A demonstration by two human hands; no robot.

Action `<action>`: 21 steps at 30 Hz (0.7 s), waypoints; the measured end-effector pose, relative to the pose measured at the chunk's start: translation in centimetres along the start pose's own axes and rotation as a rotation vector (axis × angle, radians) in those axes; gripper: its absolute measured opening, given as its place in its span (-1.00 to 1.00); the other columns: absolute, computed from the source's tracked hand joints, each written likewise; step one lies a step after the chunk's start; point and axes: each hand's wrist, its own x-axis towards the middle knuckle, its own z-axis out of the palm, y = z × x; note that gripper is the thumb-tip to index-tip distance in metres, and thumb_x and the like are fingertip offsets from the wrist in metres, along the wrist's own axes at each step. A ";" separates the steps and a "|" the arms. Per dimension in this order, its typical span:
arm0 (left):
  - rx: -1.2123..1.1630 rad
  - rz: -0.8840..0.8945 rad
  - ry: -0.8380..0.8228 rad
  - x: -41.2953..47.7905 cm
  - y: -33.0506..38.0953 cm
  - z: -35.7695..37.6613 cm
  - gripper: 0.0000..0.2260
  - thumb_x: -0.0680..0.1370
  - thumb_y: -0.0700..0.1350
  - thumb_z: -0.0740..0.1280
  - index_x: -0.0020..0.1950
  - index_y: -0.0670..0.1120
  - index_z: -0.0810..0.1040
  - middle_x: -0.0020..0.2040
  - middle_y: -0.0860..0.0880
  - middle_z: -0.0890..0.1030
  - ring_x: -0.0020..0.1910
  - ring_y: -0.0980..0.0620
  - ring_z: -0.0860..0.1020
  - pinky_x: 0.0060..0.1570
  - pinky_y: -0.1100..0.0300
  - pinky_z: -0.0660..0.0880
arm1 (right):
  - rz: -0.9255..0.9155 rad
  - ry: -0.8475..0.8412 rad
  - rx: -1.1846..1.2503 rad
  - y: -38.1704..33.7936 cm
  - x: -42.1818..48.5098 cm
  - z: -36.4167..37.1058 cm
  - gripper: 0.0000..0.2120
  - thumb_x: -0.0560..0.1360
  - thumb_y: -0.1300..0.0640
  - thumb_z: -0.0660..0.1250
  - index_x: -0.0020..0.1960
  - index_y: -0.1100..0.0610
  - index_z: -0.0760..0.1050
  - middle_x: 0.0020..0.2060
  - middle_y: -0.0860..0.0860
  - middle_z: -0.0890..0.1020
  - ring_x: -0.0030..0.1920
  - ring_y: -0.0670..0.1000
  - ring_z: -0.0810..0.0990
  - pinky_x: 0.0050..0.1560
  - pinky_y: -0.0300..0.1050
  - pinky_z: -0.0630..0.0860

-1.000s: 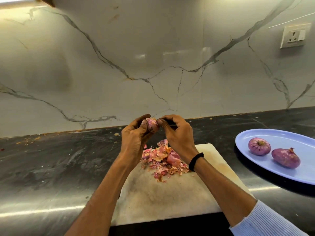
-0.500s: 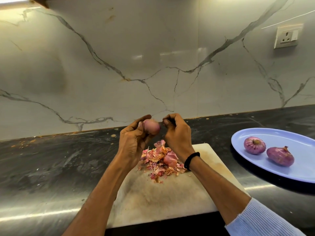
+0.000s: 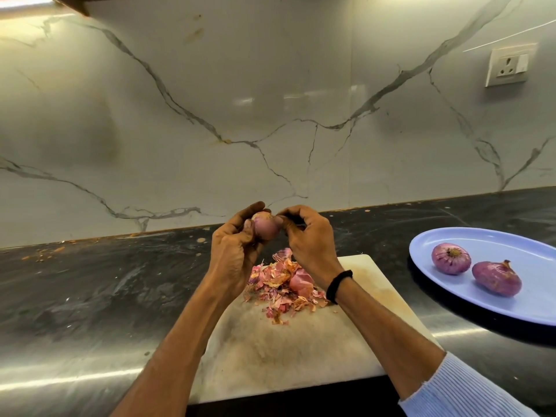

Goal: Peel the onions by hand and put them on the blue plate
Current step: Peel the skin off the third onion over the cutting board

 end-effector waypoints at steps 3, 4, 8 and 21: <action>0.005 -0.023 -0.020 -0.2 -0.1 0.1 -0.69 0.66 -0.36 0.09 0.33 -0.29 0.51 0.24 -0.21 0.59 0.09 -0.09 0.67 -0.01 0.12 0.64 | -0.107 0.023 -0.142 -0.1 -0.5 0.1 -0.91 0.58 0.30 0.33 0.06 0.25 0.59 -0.06 0.01 0.59 -0.06 -0.09 0.53 -0.04 -0.43 0.49; 0.001 -0.031 -0.030 -0.3 -0.1 0.2 -0.70 0.67 -0.36 0.09 0.31 -0.28 0.52 0.22 -0.20 0.60 0.08 -0.08 0.68 -0.03 0.13 0.64 | -0.135 0.023 -0.183 -0.1 -0.5 0.2 -0.90 0.59 0.32 0.30 0.07 0.28 0.57 -0.06 0.02 0.58 -0.06 -0.09 0.51 -0.05 -0.47 0.46; -0.017 -0.061 -0.046 -0.5 -0.1 0.3 -0.72 0.67 -0.33 0.09 0.24 -0.26 0.56 0.16 -0.17 0.64 0.07 -0.11 0.68 -0.10 0.12 0.65 | -0.139 0.015 -0.223 0.2 -0.5 0.3 -0.89 0.61 0.35 0.22 0.05 0.28 0.52 -0.09 0.08 0.58 -0.09 -0.05 0.51 -0.11 -0.48 0.44; 0.024 0.040 0.096 0.5 -0.2 -0.8 -0.67 0.57 -0.14 0.31 0.30 -0.23 0.56 0.16 -0.24 0.64 0.03 -0.10 0.69 -0.04 0.10 0.67 | -0.266 -0.137 -0.169 0.6 -0.4 0.4 -0.49 0.42 0.28 0.48 0.33 0.12 0.43 0.22 0.07 0.39 0.18 0.04 0.49 0.15 -0.15 0.58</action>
